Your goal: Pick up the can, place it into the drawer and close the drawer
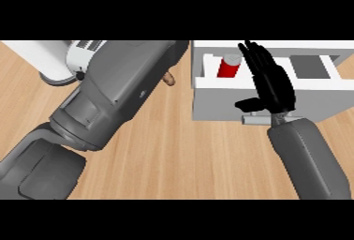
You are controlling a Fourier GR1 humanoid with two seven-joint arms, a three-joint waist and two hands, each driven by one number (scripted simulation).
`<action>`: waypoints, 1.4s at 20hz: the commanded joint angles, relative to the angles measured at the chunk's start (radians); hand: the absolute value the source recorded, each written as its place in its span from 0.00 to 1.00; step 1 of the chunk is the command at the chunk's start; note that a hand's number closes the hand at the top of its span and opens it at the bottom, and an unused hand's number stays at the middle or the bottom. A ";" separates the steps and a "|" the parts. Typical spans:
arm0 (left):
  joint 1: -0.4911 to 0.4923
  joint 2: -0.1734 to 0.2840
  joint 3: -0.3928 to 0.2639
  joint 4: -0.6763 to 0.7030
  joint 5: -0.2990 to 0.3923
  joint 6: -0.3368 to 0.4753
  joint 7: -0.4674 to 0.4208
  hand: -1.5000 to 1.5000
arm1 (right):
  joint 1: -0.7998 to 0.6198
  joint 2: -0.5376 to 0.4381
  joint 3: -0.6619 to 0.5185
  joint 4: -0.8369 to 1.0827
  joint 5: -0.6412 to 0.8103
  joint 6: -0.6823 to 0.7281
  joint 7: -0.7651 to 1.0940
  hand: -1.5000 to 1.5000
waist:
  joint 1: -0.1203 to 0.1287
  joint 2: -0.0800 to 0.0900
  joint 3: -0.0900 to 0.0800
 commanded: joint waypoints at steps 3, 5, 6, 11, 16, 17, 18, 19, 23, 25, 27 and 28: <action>-0.002 0.066 0.004 -0.037 -0.022 0.000 0.058 0.00 | -0.148 0.061 -0.029 0.291 0.097 -0.173 -0.013 0.00 | 0.017 -0.002 0.000; 0.043 0.065 -0.003 -0.074 -0.027 -0.011 0.066 0.00 | -0.178 0.071 -0.043 0.357 0.127 -0.234 -0.002 0.00 | 0.022 -0.007 -0.001; 0.075 0.087 -0.001 -0.093 -0.026 -0.035 0.044 0.00 | -0.242 0.033 -0.096 0.396 0.090 -0.217 -0.018 0.00 | 0.036 -0.005 -0.001; 0.117 0.145 -0.009 -0.144 -0.038 -0.066 0.083 0.00 | -0.356 0.052 -0.132 0.566 0.122 -0.348 -0.027 0.00 | 0.050 -0.001 0.000; 0.170 0.161 -0.031 -0.245 -0.054 -0.048 0.139 0.00 | -0.491 0.030 -0.164 0.696 0.141 -0.373 -0.019 0.00 | 0.068 -0.005 -0.001; 0.175 0.137 -0.047 -0.258 -0.059 -0.052 0.155 0.00 | -0.465 0.045 -0.172 0.740 0.143 -0.441 -0.041 0.00 | 0.079 0.001 0.000; 0.194 0.143 -0.047 -0.283 -0.063 -0.035 0.148 0.00 | -0.482 0.048 -0.174 0.761 0.145 -0.445 -0.045 0.00 | 0.081 0.000 0.000; 0.181 0.161 -0.032 -0.289 -0.049 -0.059 0.160 0.00 | -0.532 0.047 -0.187 0.767 0.138 -0.442 -0.031 0.00 | 0.089 0.004 0.000; 0.236 0.142 -0.055 -0.344 -0.065 -0.034 0.174 0.00 | -0.592 0.050 -0.185 0.844 0.174 -0.464 -0.004 0.00 | 0.093 0.006 0.000; 0.248 0.192 -0.059 -0.368 -0.074 -0.055 0.185 0.00 | -0.609 0.047 -0.192 0.860 0.170 -0.468 -0.026 0.00 | 0.099 0.008 0.000; 0.288 0.220 -0.060 -0.403 -0.074 -0.062 0.199 0.00 | -0.665 0.032 -0.212 0.853 0.146 -0.412 -0.031 0.00 | 0.096 0.000 -0.001; 0.291 0.222 -0.053 -0.416 -0.065 -0.080 0.188 0.00 | -0.668 0.029 -0.232 0.858 0.127 -0.423 -0.043 0.00 | 0.104 0.007 0.000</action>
